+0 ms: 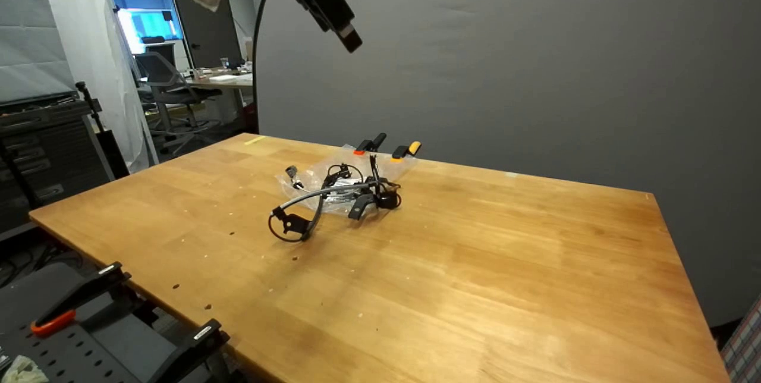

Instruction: Remove the object from the plastic bag on the table

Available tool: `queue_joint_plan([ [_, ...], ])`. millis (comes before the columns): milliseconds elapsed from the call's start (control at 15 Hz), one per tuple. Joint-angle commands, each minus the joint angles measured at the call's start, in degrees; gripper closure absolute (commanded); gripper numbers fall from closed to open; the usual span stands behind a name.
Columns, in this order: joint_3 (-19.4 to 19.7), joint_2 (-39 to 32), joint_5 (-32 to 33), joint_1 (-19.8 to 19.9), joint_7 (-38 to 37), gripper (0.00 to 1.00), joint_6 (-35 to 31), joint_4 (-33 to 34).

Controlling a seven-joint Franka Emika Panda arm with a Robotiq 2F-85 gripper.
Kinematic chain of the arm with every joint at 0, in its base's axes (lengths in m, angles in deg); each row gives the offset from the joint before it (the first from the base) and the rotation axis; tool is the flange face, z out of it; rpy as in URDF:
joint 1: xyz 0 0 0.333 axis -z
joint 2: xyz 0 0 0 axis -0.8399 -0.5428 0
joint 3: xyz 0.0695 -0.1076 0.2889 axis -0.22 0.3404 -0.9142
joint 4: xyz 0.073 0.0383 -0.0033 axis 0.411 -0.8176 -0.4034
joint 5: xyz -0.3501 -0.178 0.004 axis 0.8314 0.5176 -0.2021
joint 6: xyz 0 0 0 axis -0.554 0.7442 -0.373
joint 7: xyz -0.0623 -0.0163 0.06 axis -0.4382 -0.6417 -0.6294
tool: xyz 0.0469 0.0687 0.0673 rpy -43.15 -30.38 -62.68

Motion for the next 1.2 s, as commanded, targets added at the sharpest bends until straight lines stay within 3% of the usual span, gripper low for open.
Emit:
queue_joint_plan([
  [0,-7.8,8.3,10.4,7.6,-13.5,0.0,-8.1,11.6],
  [67,-8.8,8.3,15.1,7.7,-17.6,0.0,-9.3,15.4],
  [267,-15.7,11.5,19.4,15.0,-21.6,0.0,-16.5,26.5],
  [333,-17.3,15.9,14.4,20.2,-16.8,0.0,-20.2,28.6],
  [467,-18.3,20.8,14.0,25.6,-20.9,0.0,-23.6,35.9],
  [533,-16.5,14.8,13.4,19.2,-15.6,0.0,-19.0,28.0],
  [600,-16.9,16.4,12.9,20.9,-15.3,0.0,-19.8,29.5],
  [1133,-17.0,16.2,13.0,20.2,-15.1,0.0,-19.6,27.7],
])
